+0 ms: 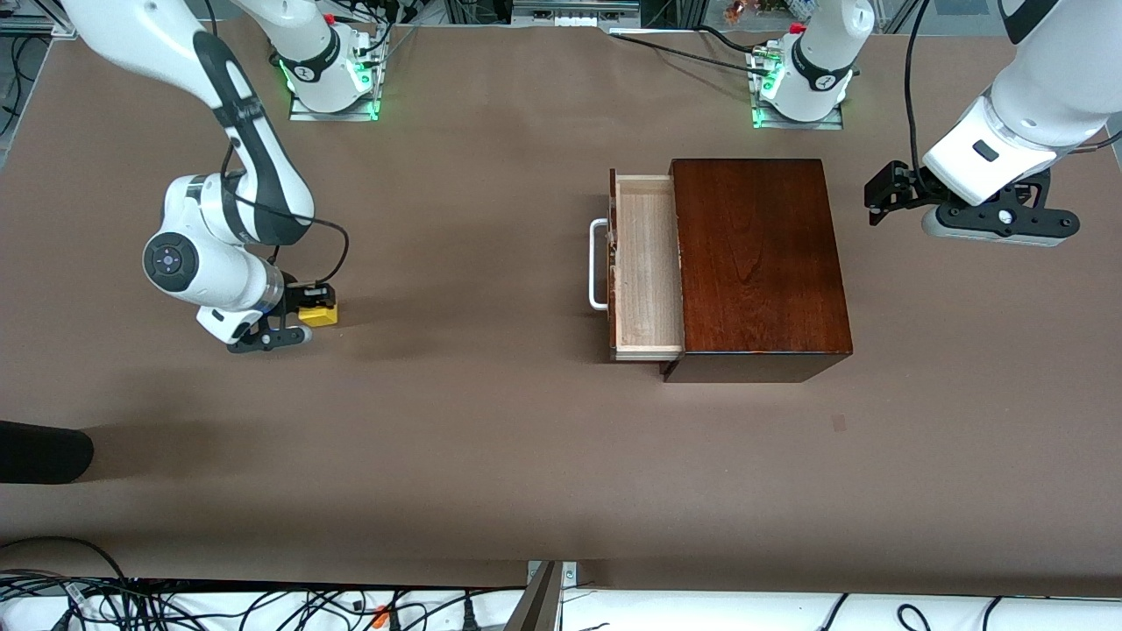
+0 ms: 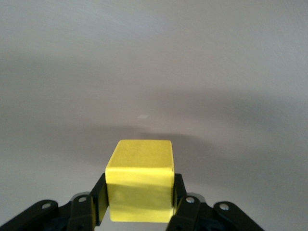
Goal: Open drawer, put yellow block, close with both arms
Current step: 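Close the right gripper on the yellow cube, then lift the yellow cube with the right gripper and carry it over the drawer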
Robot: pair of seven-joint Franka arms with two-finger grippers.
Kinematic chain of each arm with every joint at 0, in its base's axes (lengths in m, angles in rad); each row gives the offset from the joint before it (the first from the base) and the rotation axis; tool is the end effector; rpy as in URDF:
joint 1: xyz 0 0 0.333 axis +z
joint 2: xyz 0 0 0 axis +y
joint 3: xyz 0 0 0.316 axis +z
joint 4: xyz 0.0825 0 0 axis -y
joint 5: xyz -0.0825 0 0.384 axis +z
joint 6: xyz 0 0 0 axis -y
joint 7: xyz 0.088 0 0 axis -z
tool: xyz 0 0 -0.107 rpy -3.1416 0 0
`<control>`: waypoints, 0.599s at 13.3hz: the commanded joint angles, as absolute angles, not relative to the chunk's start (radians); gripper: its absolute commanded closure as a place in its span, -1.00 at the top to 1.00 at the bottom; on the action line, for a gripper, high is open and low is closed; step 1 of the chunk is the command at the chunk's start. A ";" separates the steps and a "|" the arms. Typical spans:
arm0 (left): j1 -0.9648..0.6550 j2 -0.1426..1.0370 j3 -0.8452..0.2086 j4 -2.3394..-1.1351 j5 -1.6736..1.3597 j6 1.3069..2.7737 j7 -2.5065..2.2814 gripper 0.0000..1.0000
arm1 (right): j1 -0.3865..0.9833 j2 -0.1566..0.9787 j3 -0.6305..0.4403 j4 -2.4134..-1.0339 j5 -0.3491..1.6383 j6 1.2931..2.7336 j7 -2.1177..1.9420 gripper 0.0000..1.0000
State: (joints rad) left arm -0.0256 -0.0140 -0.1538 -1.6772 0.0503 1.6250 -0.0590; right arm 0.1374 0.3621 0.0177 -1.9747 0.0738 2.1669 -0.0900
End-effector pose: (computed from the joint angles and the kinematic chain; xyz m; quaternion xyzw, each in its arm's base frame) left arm 0.5439 -0.0940 0.5866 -0.9976 0.0619 0.0159 0.0282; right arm 0.5842 0.0940 0.2723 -0.9910 -0.0984 0.0858 0.0291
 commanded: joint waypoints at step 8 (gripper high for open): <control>-0.020 -0.011 -0.167 -1.646 0.060 1.608 -0.014 1.00 | 0.567 0.374 0.089 -1.525 -0.079 1.804 -0.103 -0.79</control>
State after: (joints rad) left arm -0.0255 -0.0140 -0.1578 -1.6691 0.0503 1.6248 -0.0351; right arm 0.4435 0.3346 0.0989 -1.6142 0.0053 1.8372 -0.0967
